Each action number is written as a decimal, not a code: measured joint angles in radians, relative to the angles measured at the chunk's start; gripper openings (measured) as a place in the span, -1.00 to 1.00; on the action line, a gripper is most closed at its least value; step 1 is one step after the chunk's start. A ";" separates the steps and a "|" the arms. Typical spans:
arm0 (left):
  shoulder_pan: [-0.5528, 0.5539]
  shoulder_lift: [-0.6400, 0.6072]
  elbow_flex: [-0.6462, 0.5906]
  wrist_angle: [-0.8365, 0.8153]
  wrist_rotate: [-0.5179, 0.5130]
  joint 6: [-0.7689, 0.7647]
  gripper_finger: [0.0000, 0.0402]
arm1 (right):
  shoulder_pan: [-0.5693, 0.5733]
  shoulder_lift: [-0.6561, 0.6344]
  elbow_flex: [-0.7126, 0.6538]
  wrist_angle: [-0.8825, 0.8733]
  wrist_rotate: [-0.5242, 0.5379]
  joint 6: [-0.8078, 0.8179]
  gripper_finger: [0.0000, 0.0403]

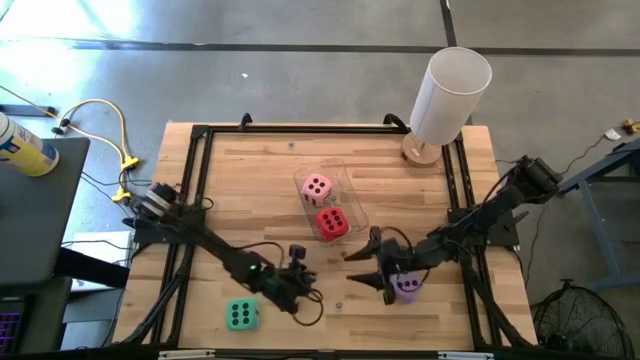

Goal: Pick & Place Dice
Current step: Put the small blue dice into the transparent bin

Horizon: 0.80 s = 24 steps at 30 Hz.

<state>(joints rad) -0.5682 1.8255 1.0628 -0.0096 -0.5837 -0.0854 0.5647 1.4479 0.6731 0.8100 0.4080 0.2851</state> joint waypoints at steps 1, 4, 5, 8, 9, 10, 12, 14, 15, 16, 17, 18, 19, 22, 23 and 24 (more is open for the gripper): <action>-0.013 -0.024 0.008 0.005 -0.059 0.016 -0.77 | -0.010 0.000 0.000 -0.012 0.000 0.053 0.02; -0.041 -0.076 0.024 0.011 -0.164 0.066 -0.77 | -0.039 0.000 0.000 -0.068 0.000 0.180 0.02; -0.048 -0.085 0.036 0.006 -0.187 0.085 -0.77 | -0.047 0.000 0.000 -0.085 0.000 0.215 0.02; -0.067 -0.111 0.077 0.017 -0.245 0.150 -0.77 | -0.072 0.003 0.000 -0.122 0.000 0.313 0.02; -0.072 -0.112 0.095 0.024 -0.270 0.169 -0.77 | -0.077 0.012 0.000 -0.124 0.000 0.343 0.02; -0.077 -0.112 0.110 0.030 -0.291 0.184 -0.77 | -0.081 0.021 0.000 -0.126 0.001 0.370 0.02; -0.086 -0.103 0.132 0.027 -0.332 0.216 -0.77 | -0.086 0.041 0.000 -0.128 0.000 0.441 0.02; -0.091 -0.090 0.157 0.069 -0.336 0.255 -0.77 | -0.095 0.062 0.000 -0.119 -0.002 0.514 0.02; -0.092 -0.090 0.163 0.069 -0.344 0.280 -0.77 | -0.100 0.072 0.000 -0.116 -0.005 0.538 0.02; -0.092 -0.084 0.174 0.072 -0.347 0.294 -0.77 | -0.108 0.081 0.000 -0.107 -0.013 0.551 0.02; -0.092 -0.077 0.186 0.082 -0.346 0.295 -0.77 | -0.116 0.085 0.000 -0.098 -0.026 0.552 0.02; -0.092 -0.075 0.188 0.082 -0.358 0.298 -0.77 | -0.121 0.085 0.000 -0.086 -0.039 0.546 0.02; -0.092 -0.074 0.188 0.069 -0.375 0.303 -0.77 | -0.125 0.084 0.000 -0.069 -0.060 0.542 0.02; -0.087 -0.059 0.193 0.073 -0.374 0.302 -0.77 | -0.124 0.083 0.001 -0.060 -0.104 0.536 0.02; -0.086 -0.059 0.193 0.070 -0.376 0.302 -0.77 | -0.120 0.084 0.000 -0.054 -0.104 0.531 0.02; -0.081 -0.059 0.193 0.075 -0.372 0.304 -0.77 | -0.116 0.084 0.000 -0.049 -0.103 0.525 0.02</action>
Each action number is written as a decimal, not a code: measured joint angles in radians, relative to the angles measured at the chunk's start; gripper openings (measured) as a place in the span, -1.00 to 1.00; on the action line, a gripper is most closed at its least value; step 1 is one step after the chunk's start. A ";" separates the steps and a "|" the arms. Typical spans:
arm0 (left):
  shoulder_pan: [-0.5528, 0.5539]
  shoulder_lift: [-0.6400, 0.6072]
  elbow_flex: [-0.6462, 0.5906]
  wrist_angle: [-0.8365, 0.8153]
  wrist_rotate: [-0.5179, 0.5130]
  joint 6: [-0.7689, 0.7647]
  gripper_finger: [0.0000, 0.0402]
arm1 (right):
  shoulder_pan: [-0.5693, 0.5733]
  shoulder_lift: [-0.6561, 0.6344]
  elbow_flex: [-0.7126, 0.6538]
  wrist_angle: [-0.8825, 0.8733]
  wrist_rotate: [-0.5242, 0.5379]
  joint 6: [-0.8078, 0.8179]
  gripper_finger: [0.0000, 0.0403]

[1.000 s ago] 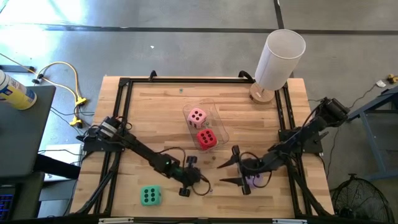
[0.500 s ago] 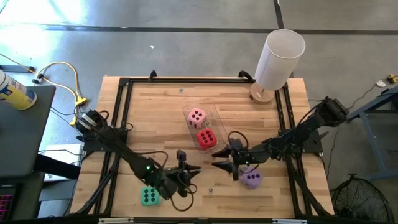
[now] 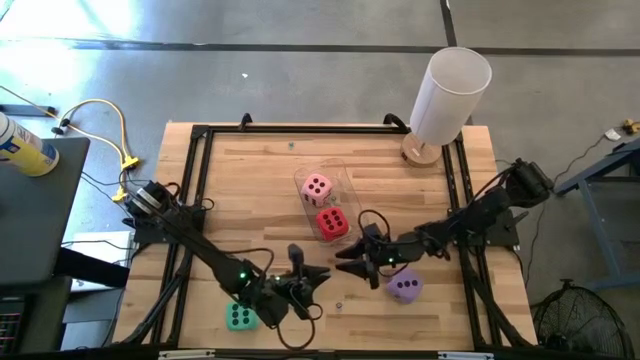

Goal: Pick & Place Dice
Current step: Put the small blue dice into the transparent bin

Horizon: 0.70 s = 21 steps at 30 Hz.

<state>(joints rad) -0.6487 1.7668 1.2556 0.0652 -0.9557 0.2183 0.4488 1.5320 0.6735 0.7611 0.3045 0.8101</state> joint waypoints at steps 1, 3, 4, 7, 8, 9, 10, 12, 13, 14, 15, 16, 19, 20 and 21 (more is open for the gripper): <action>0.007 0.002 0.001 0.005 0.006 -0.001 -0.77 | 0.004 0.000 0.000 0.004 0.003 -0.003 0.02; 0.017 0.007 0.001 0.012 0.003 0.001 -0.77 | 0.010 0.000 0.000 0.002 0.002 -0.003 0.02; 0.018 0.008 0.001 0.019 0.007 0.009 -0.77 | 0.010 0.000 0.000 -0.003 0.002 -0.003 0.02; 0.042 0.007 0.001 0.037 0.067 0.001 -0.77 | 0.010 0.000 0.000 -0.009 0.005 -0.008 0.02; 0.052 0.011 0.001 0.042 0.095 -0.009 -0.77 | 0.010 0.000 0.000 -0.015 0.005 -0.008 0.02; 0.062 0.014 0.001 0.049 0.112 -0.011 -0.77 | 0.011 0.000 0.000 -0.022 0.004 -0.007 0.02; 0.070 0.016 0.001 0.044 0.112 0.003 -0.77 | 0.011 0.000 0.000 -0.026 0.003 -0.006 0.02; 0.079 0.024 0.001 0.058 0.108 0.035 -0.77 | 0.012 0.000 0.000 -0.035 0.009 -0.005 0.02; 0.087 0.027 0.002 0.066 0.105 0.050 -0.77 | 0.012 0.000 0.000 -0.041 0.010 -0.004 0.02; 0.093 0.030 0.002 0.069 0.100 0.068 -0.77 | 0.012 0.000 0.000 -0.046 0.010 -0.003 0.02; 0.097 0.031 0.002 0.069 0.099 0.078 -0.77 | 0.012 0.000 0.000 -0.049 0.010 -0.003 0.02; 0.100 0.031 0.002 0.070 0.098 0.079 -0.77 | 0.012 0.000 0.000 -0.050 0.010 -0.003 0.02; 0.114 0.030 0.002 0.074 0.095 0.055 -0.77 | 0.012 0.000 0.000 -0.053 0.010 -0.003 0.02; 0.118 0.030 0.002 0.073 0.096 0.055 -0.77 | 0.012 0.000 0.000 -0.054 0.010 -0.003 0.02; 0.118 0.030 0.002 0.073 0.095 0.063 -0.77 | 0.012 0.000 0.000 -0.054 0.010 -0.003 0.02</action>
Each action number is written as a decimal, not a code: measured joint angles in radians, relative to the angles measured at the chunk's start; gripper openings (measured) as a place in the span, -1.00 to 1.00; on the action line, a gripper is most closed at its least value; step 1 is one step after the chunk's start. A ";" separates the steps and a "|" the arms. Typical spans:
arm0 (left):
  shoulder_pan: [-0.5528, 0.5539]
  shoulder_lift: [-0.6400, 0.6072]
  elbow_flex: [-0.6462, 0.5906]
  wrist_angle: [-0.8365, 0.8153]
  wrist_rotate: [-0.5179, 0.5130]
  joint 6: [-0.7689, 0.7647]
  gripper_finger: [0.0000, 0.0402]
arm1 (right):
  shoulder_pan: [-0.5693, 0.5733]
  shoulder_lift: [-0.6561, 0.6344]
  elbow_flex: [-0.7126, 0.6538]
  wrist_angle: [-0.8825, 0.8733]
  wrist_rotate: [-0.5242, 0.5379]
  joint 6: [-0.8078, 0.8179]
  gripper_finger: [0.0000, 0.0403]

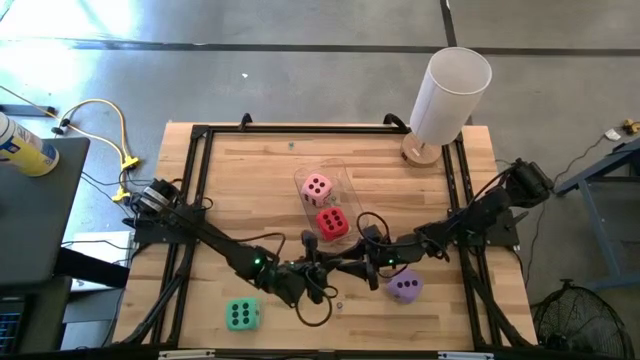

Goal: Pick & Place Dice
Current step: Put the small blue dice into the transparent bin

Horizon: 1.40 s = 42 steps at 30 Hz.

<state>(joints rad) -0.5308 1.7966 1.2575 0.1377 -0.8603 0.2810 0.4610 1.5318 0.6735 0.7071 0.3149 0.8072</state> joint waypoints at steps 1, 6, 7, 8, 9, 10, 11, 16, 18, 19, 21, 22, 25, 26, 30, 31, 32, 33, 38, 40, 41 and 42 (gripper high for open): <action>0.001 0.000 0.000 0.001 -0.001 0.004 -0.77 | 0.000 0.000 0.000 0.000 0.000 -0.001 0.02; 0.010 0.000 0.000 -0.006 0.034 -0.008 -0.77 | -0.001 0.026 0.000 0.003 0.035 -0.021 0.02; 0.011 0.000 0.000 -0.007 0.039 -0.009 -0.77 | -0.001 0.035 0.000 0.010 0.044 -0.017 0.02; 0.013 0.000 0.000 -0.009 0.043 -0.009 -0.77 | -0.004 0.044 0.000 0.021 0.052 -0.011 0.02; 0.014 0.000 -0.001 -0.013 0.043 -0.009 -0.77 | -0.006 0.053 0.000 0.035 0.055 -0.010 0.02; 0.014 0.000 -0.001 -0.017 0.050 -0.009 -0.77 | -0.008 0.061 0.000 0.048 0.054 -0.012 0.02; 0.014 0.003 -0.001 -0.021 0.059 -0.009 -0.77 | -0.010 0.070 0.000 0.066 0.053 -0.023 0.02; 0.014 0.021 -0.001 -0.019 0.065 0.003 -0.77 | -0.012 0.093 0.000 0.128 0.065 -0.056 0.02; 0.014 0.027 -0.001 -0.026 0.066 0.007 -0.77 | -0.012 0.093 0.000 0.130 0.078 -0.074 0.02; 0.014 0.031 -0.001 -0.016 0.067 0.006 -0.77 | -0.012 0.093 0.000 0.130 0.082 -0.076 0.02; 0.014 0.034 -0.001 -0.024 0.058 0.015 -0.77 | -0.012 0.093 0.000 0.128 0.083 -0.077 0.02; 0.014 0.035 -0.001 -0.025 0.049 0.018 -0.77 | -0.012 0.093 0.000 0.125 0.083 -0.077 0.02; 0.014 0.035 -0.001 -0.018 0.022 0.018 -0.77 | -0.012 0.093 0.000 0.121 0.081 -0.078 0.02; 0.014 0.035 -0.001 -0.011 -0.006 0.019 -0.77 | -0.012 0.093 0.000 0.115 0.079 -0.078 0.02; 0.013 0.035 -0.001 -0.002 -0.051 0.036 -0.77 | -0.012 0.093 0.000 0.114 0.079 -0.078 0.02; 0.013 0.035 -0.001 -0.001 -0.054 0.030 -0.77 | -0.012 0.093 0.000 0.113 0.079 -0.078 0.02; 0.013 0.035 -0.001 0.000 -0.055 0.028 -0.77 | -0.012 0.093 0.000 0.114 0.079 -0.078 0.02; 0.013 0.035 -0.001 0.001 -0.055 0.026 -0.77 | -0.012 0.093 0.000 0.114 0.079 -0.078 0.02; 0.013 0.035 -0.001 0.003 -0.065 0.033 -0.77 | -0.013 0.093 0.000 0.113 0.080 -0.078 0.02; 0.013 0.035 -0.001 0.003 -0.079 0.034 -0.77 | -0.013 0.093 0.000 0.113 0.083 -0.079 -0.01; 0.012 0.035 -0.001 0.002 -0.084 0.034 -0.77 | -0.013 0.093 0.000 0.113 0.084 -0.085 -0.04; 0.010 0.035 -0.001 0.003 -0.089 0.036 -0.77 | -0.013 0.093 0.000 0.114 0.086 -0.093 -0.07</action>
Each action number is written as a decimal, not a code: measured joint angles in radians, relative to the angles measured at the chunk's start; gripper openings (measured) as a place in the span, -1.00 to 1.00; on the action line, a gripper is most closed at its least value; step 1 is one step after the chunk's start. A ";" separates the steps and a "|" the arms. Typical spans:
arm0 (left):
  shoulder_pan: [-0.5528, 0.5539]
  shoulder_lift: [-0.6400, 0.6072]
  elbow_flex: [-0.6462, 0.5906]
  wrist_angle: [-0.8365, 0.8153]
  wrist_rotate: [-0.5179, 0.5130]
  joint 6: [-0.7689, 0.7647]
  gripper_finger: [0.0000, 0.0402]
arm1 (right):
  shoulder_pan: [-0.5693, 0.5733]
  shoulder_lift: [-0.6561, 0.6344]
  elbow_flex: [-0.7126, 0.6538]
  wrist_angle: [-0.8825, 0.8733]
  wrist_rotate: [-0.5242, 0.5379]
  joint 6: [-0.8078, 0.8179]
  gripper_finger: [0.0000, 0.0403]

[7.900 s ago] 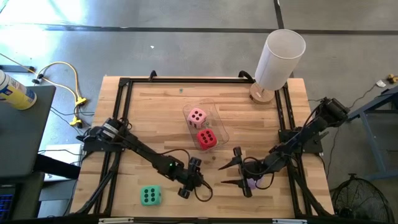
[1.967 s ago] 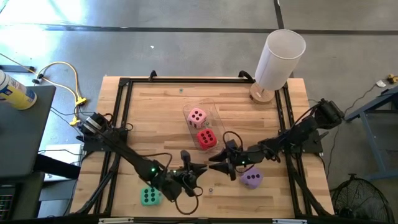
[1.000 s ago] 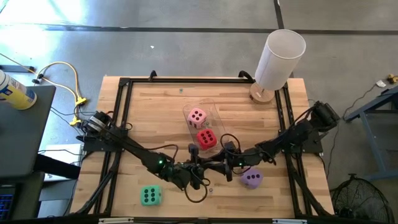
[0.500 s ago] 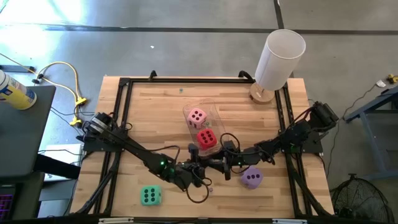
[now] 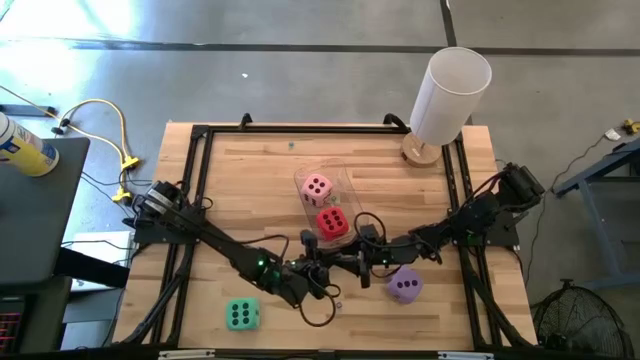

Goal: Pick & Place Dice
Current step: Put the small blue dice into the transparent bin

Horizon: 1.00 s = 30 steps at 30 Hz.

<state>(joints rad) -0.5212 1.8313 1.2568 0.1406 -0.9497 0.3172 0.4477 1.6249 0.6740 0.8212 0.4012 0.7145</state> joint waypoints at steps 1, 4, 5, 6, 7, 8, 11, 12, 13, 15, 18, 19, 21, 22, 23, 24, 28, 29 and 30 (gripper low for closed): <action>-0.001 0.000 0.000 0.001 -0.003 0.000 -0.77 | 0.000 0.000 0.000 0.000 0.004 -0.004 -0.11; -0.002 0.000 0.000 0.003 -0.005 0.004 -0.77 | 0.001 0.000 0.000 0.001 0.011 -0.004 -0.24; -0.002 0.000 0.000 0.002 -0.007 0.007 -0.77 | 0.001 0.000 0.000 0.000 0.012 -0.003 -0.28; -0.003 0.000 0.000 0.002 -0.008 0.012 -0.77 | 0.001 0.000 0.000 0.000 0.012 -0.004 -0.32; -0.002 0.000 0.000 0.000 -0.008 0.017 -0.77 | 0.000 0.000 0.000 -0.001 0.014 -0.004 -0.36; -0.002 0.000 0.000 0.000 -0.009 0.021 -0.77 | 0.000 0.000 0.000 -0.002 0.016 -0.004 -0.39; -0.002 0.000 0.000 0.000 -0.009 0.023 -0.77 | 0.000 0.000 0.000 -0.002 0.017 -0.004 -0.45; -0.002 0.000 0.000 0.000 -0.009 0.023 -0.77 | 0.000 0.000 0.000 -0.003 0.017 -0.005 -0.47; -0.002 0.000 0.000 0.000 -0.009 0.024 -0.77 | 0.000 0.000 0.000 -0.003 0.017 -0.005 -0.47; -0.002 0.000 0.000 0.000 -0.008 0.032 -0.77 | 0.000 0.000 0.000 -0.004 0.017 -0.008 -0.48; -0.009 0.000 0.000 0.003 -0.008 0.054 -0.73 | 0.001 0.000 0.000 -0.004 0.013 -0.014 -0.48; -0.009 0.000 0.000 0.005 -0.007 0.067 -0.71 | 0.001 0.000 0.000 -0.004 0.012 -0.016 -0.49; -0.009 0.000 0.000 0.006 -0.007 0.094 -0.66 | 0.001 0.000 0.000 -0.005 0.014 -0.020 -0.49; -0.009 0.000 0.000 0.005 -0.007 0.104 -0.64 | 0.001 0.000 0.000 -0.006 0.014 -0.023 -0.49; -0.009 0.000 0.000 0.005 -0.007 0.111 -0.62 | 0.001 0.000 0.000 -0.007 0.015 -0.028 -0.50; -0.009 0.000 0.000 0.006 -0.007 0.114 -0.61 | 0.001 0.000 0.000 -0.007 0.016 -0.035 -0.50; -0.009 0.000 0.000 0.005 -0.007 0.117 -0.59 | 0.001 0.000 0.000 -0.007 0.016 -0.036 -0.50; -0.009 -0.001 0.000 0.005 -0.007 0.117 -0.59 | 0.001 0.000 0.000 -0.007 0.016 -0.036 -0.50; -0.009 -0.001 0.000 0.005 -0.007 0.123 -0.59 | 0.001 0.000 0.000 -0.007 0.016 -0.036 -0.50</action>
<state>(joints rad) -0.5301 1.8305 1.2568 0.1455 -0.9569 0.4405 0.4484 1.6249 0.6743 0.8139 0.4171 0.6788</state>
